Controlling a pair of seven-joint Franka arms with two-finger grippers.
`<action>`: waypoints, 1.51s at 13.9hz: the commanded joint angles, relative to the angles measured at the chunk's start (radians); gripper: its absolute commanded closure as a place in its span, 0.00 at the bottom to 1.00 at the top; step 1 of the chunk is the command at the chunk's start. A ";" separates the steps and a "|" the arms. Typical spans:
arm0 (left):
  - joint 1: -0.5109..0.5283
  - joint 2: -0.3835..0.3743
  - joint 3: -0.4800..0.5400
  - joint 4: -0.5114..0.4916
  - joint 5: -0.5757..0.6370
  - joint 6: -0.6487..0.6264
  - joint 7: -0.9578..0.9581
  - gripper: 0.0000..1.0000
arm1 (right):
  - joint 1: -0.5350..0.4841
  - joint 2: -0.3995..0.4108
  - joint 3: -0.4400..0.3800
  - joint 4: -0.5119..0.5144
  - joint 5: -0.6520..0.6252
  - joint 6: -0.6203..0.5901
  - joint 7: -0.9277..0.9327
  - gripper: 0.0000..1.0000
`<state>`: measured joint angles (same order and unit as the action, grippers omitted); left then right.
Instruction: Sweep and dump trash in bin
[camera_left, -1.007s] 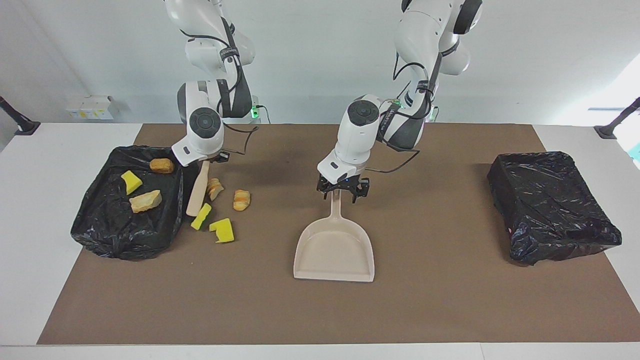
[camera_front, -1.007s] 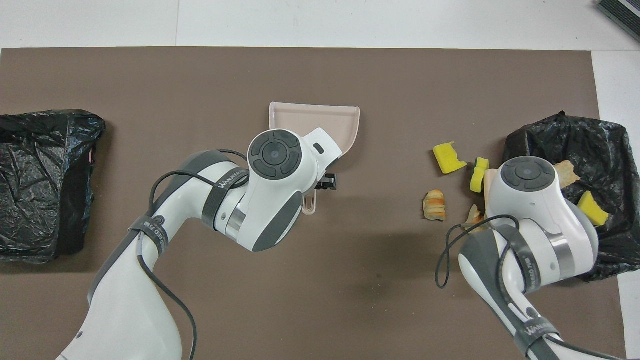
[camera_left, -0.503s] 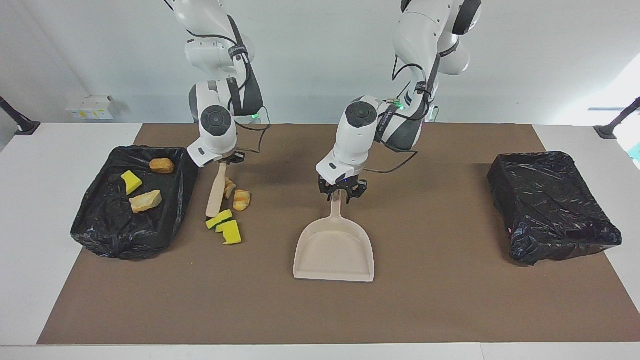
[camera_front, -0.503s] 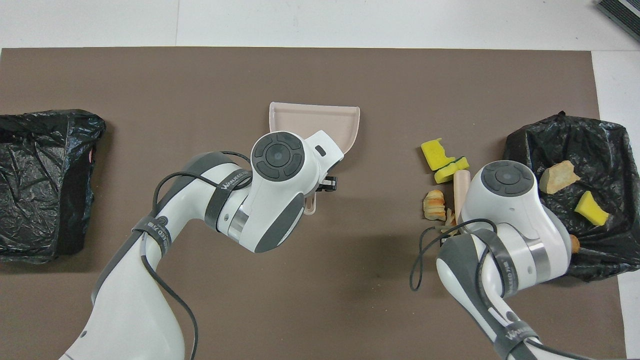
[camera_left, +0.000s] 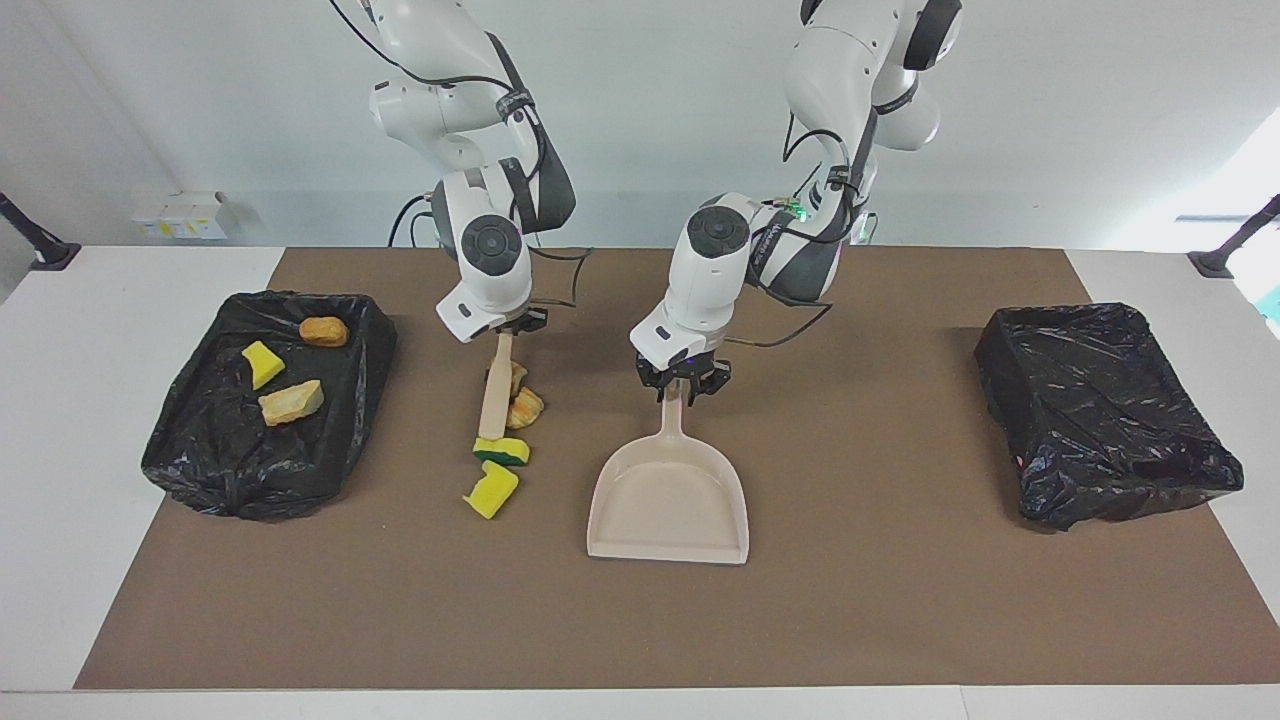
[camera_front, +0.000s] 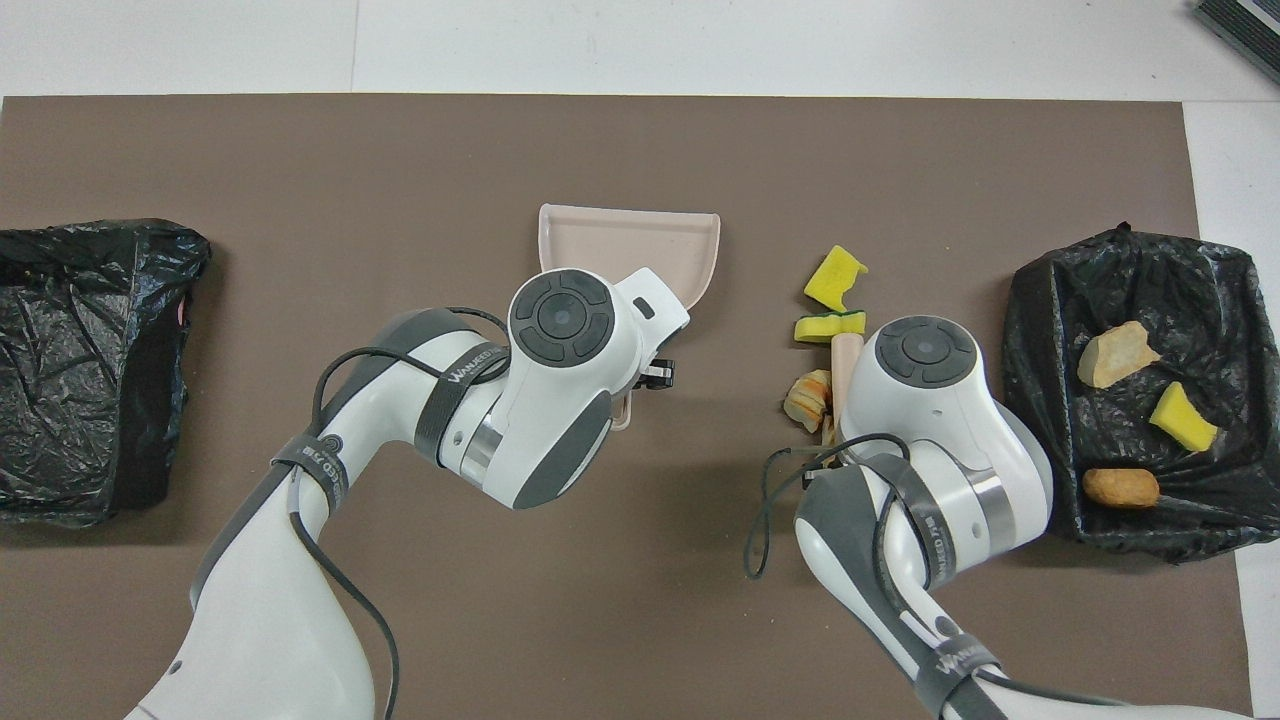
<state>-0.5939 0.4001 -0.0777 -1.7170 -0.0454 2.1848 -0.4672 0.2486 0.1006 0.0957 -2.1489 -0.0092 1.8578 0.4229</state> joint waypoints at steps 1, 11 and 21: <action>-0.003 -0.007 0.013 -0.006 0.010 -0.019 -0.025 1.00 | 0.027 0.033 0.004 0.032 0.038 0.017 -0.016 1.00; 0.190 -0.202 0.024 -0.010 0.061 -0.232 0.573 1.00 | 0.058 0.031 0.005 0.038 0.089 0.004 -0.015 1.00; 0.359 -0.348 0.024 -0.149 0.061 -0.321 1.387 1.00 | 0.058 0.031 0.010 0.038 0.089 0.003 -0.015 1.00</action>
<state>-0.2500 0.1231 -0.0424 -1.7620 -0.0002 1.8082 0.8011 0.3086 0.1178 0.0968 -2.1183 0.0540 1.8587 0.4229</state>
